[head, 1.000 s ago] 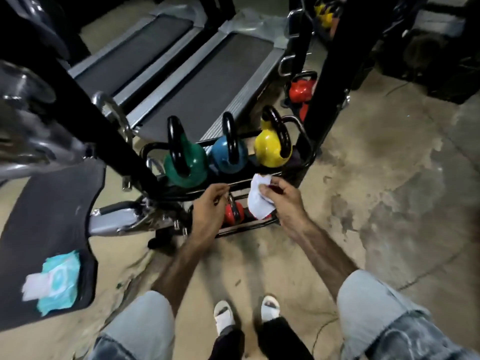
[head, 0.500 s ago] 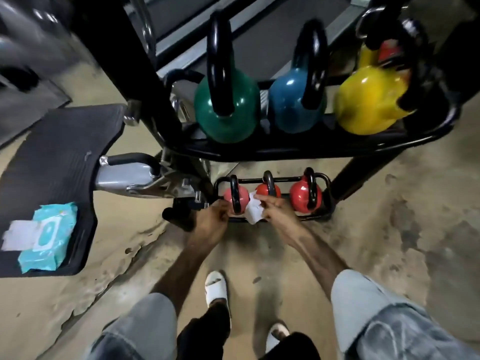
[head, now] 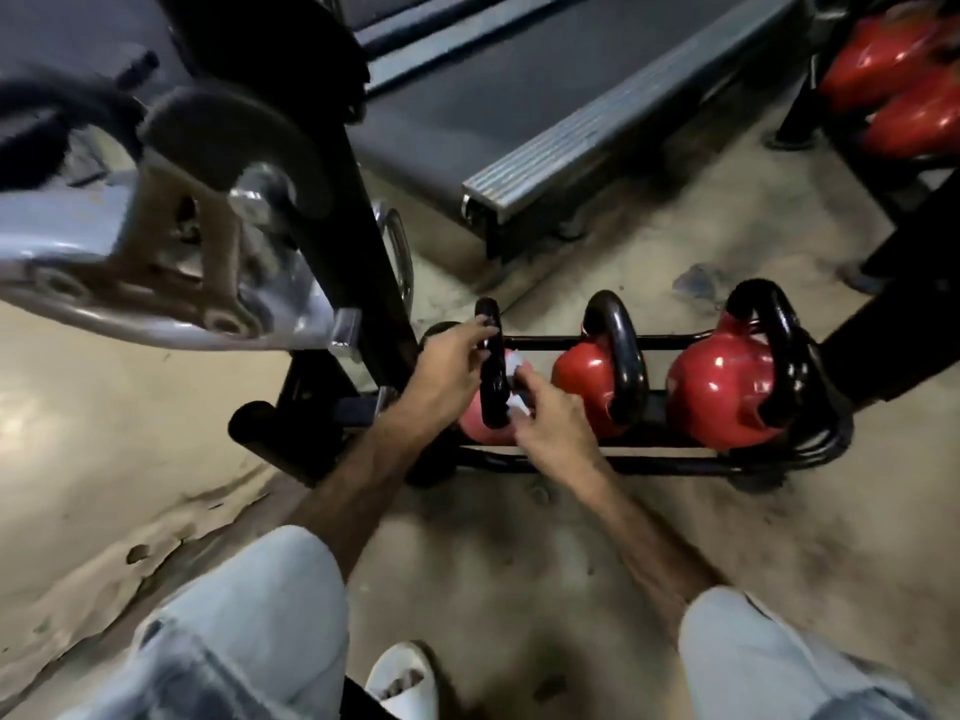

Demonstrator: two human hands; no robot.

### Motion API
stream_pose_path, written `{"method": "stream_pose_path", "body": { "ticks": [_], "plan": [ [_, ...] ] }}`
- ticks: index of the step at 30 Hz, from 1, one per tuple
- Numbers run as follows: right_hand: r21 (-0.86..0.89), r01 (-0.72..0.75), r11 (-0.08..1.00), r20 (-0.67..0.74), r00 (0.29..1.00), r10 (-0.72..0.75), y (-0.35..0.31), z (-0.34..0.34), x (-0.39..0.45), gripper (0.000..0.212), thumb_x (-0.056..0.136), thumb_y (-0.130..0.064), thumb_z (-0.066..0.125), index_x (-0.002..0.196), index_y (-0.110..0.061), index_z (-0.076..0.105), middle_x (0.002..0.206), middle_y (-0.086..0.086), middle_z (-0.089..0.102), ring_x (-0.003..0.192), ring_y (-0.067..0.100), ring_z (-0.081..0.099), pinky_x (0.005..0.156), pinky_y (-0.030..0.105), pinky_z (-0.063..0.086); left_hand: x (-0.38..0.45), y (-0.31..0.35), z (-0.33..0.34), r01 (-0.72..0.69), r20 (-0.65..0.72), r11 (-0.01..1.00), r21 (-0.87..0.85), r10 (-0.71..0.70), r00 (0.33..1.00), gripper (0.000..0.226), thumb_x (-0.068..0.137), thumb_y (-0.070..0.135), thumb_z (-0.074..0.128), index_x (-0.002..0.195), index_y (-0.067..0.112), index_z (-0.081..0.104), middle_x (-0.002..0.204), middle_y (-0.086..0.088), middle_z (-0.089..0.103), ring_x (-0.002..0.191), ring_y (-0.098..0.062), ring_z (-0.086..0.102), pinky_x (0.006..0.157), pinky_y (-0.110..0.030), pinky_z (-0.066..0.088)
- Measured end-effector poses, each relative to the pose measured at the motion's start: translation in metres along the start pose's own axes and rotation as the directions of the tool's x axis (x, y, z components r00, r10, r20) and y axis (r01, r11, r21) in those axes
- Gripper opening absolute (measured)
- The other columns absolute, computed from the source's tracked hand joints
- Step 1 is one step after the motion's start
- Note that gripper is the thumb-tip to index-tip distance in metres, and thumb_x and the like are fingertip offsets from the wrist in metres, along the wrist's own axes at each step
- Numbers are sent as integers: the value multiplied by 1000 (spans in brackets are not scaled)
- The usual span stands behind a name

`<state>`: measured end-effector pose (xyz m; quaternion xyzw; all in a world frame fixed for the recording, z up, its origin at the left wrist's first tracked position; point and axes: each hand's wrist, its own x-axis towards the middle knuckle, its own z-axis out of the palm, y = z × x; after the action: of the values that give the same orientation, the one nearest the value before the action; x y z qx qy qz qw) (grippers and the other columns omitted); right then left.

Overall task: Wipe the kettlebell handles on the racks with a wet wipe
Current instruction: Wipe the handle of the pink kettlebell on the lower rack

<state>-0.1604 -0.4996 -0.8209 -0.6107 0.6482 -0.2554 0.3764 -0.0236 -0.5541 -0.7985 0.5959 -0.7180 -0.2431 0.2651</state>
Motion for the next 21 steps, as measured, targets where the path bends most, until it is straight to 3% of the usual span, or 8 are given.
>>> {"method": "stream_pose_path", "body": {
  "ticks": [2, 4, 6, 10, 13, 15, 18, 21],
  "plan": [
    [70, -50, 996, 44, 998, 47, 10, 6, 1, 48, 90, -12, 50, 137, -25, 53, 122, 5, 65, 114, 19, 59, 93, 22, 43, 7, -8, 6, -14, -7, 999, -36, 13, 1000, 36, 83, -14, 53, 118, -7, 61, 132, -8, 51, 103, 0, 60, 87, -4, 43],
    [187, -76, 979, 35, 997, 71, 21, 8, 1, 49, 90, -5, 47, 134, -25, 57, 122, -2, 66, 111, 9, 59, 95, 18, 43, 10, -11, 6, -22, 17, 1000, -16, 22, 1000, 33, 83, -4, 62, 117, -1, 64, 135, -10, 53, 107, -17, 63, 96, -29, 49],
    [230, -40, 972, 3, 999, 41, 28, 7, 1, 52, 87, 3, 50, 131, -22, 59, 124, -4, 66, 111, 3, 60, 101, 23, 47, 14, -13, 5, -22, 22, 1000, 15, 22, 1000, 34, 82, 3, 67, 116, 2, 66, 133, -12, 56, 109, -25, 62, 97, -37, 48],
    [248, 31, 968, -57, 998, -18, 25, 2, -2, 44, 80, -7, 74, 123, -12, 66, 111, 1, 72, 89, -6, 62, 71, -1, 43, 20, -10, 4, 19, 33, 1000, 15, -20, 999, 35, 77, 4, 72, 111, 3, 68, 129, -12, 59, 112, -23, 60, 96, -37, 50],
    [274, 89, 958, -126, 990, -56, 27, 13, 1, 39, 76, -23, 80, 113, -18, 72, 89, 0, 72, 69, 0, 58, 62, 5, 43, 24, -14, 3, 37, 50, 999, -26, -36, 998, 35, 74, 3, 76, 108, 3, 69, 126, -10, 61, 107, -25, 63, 86, -42, 55],
    [200, 109, 974, -209, 976, -66, 30, 31, 2, 35, 78, -36, 76, 109, -21, 71, 80, -1, 65, 68, 7, 56, 60, 7, 38, 25, -17, 2, 53, 55, 997, -65, -49, 997, 35, 73, 3, 77, 107, 3, 69, 123, -9, 63, 99, -25, 66, 81, -42, 57],
    [183, 95, 978, -280, 959, -41, 27, 52, 4, 46, 84, -50, 66, 121, -22, 65, 88, 5, 55, 77, 11, 51, 63, 2, 33, 27, -15, 0, 97, 58, 987, -126, -90, 994, 34, 73, -2, 76, 105, 2, 69, 118, -12, 65, 88, -27, 69, 74, -43, 59],
    [312, 84, 947, -271, 962, 4, 23, 57, 12, 49, 90, -53, 57, 129, -24, 61, 100, 2, 62, 93, 13, 59, 71, 15, 40, 25, -11, -3, 141, 68, 971, -195, -130, 989, 34, 72, -7, 75, 105, -2, 69, 120, -12, 63, 85, -28, 69, 74, -43, 59]
  ]
}}
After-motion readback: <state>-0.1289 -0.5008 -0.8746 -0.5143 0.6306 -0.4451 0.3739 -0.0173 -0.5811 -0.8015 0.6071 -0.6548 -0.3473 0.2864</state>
